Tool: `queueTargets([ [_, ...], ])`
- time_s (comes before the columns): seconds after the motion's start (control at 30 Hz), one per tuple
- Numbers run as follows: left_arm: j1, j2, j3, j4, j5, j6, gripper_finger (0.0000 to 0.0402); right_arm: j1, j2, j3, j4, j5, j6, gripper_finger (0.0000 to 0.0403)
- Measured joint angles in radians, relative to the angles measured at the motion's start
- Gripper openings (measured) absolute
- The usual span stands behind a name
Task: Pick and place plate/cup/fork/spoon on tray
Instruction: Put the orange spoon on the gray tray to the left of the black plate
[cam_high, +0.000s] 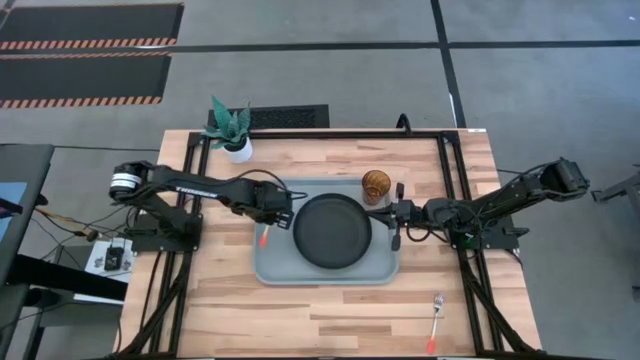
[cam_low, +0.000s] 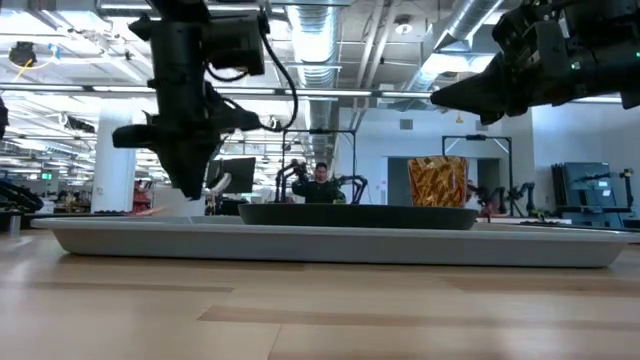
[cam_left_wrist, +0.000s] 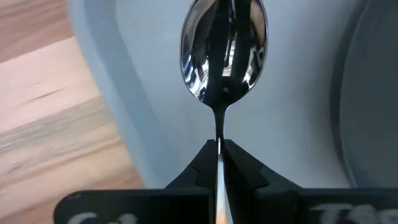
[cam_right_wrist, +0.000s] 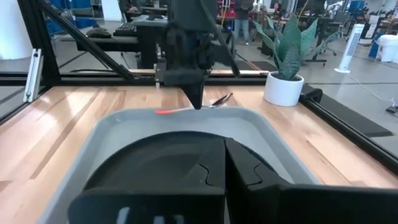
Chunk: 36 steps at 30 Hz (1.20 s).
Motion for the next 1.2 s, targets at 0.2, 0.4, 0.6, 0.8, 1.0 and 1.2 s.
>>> queueTargets([
  [0.2, 0.029, 0.025, 0.003, 0.051, 0.020, -0.001, 0.0000, 0.000, 0.000, -0.001, -0.008, 0.001, 0.003, 0.0009],
  [0.4, 0.040, 0.026, 0.003, 0.040, 0.032, -0.052, 0.0000, 0.000, 0.000, -0.001, -0.007, 0.001, 0.003, 0.0010],
  [0.6, 0.040, 0.026, 0.002, 0.040, 0.031, -0.124, 0.0000, 0.000, 0.000, -0.001, -0.001, 0.003, 0.004, 0.0009],
  [0.8, 0.037, 0.028, 0.002, -0.010, 0.030, -0.194, 0.0000, 0.000, 0.000, 0.000, 0.000, 0.000, 0.004, 0.0010],
  [1.0, 0.024, 0.028, 0.002, -0.037, 0.021, -0.244, 0.0000, 0.002, 0.000, 0.000, -0.021, 0.000, 0.003, 0.0010],
  [1.2, 0.025, 0.042, 0.002, -0.016, 0.023, -0.246, 0.0000, 0.002, 0.000, 0.000, -0.026, 0.000, -0.002, 0.0009],
])
